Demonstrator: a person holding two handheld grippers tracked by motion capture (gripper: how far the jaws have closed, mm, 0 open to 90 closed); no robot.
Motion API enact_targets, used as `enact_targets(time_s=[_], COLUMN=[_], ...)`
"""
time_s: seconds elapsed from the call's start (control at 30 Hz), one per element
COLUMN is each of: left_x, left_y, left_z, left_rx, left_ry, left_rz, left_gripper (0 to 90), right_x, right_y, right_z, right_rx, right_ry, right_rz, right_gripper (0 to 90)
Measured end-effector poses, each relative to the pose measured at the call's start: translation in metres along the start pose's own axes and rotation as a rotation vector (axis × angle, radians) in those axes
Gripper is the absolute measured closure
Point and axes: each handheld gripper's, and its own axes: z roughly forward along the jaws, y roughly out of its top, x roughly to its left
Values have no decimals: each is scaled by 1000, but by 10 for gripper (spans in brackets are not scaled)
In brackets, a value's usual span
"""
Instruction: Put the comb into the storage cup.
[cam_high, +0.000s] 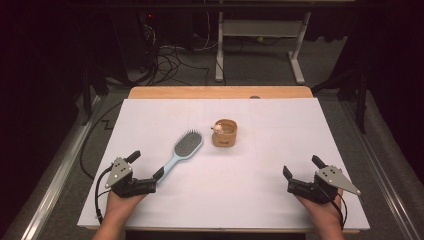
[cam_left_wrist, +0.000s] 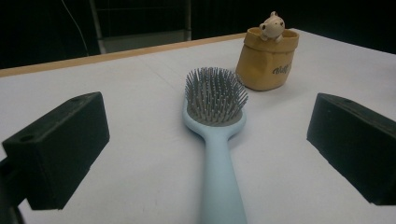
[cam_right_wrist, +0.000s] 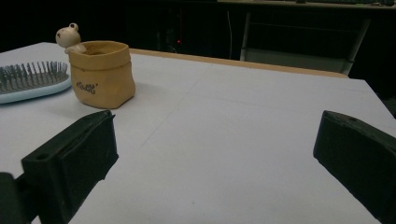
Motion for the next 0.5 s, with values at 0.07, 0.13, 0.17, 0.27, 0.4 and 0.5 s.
enact_targets(time_s=[0.07, 0.13, 0.17, 0.27, 0.4, 0.5], left_x=[0, 1, 1, 1, 1, 1], left_y=[0, 0, 0, 0, 0, 0], left_z=[0, 0, 0, 1, 0, -1], left_rx=[2, -1, -2, -1, -5, -9], left_ry=[-1, -2, -2, -1, 5, 11], left_rz=[-2, -5, -3, -2, 1, 4], left_gripper=[0, 0, 0, 0, 0, 0], right_x=[0, -1, -1, -1, 0, 0], right_y=[0, 0, 0, 0, 1, 1], right_z=[0, 1, 1, 1, 1, 1], right_rx=[-2, 2, 2, -3, -7, -7], right_ry=[1, 1, 1, 0, -2, -5], right_rz=[5, 2, 2, 1, -5, -8], right_gripper=[3, 3, 3, 4, 4, 4])
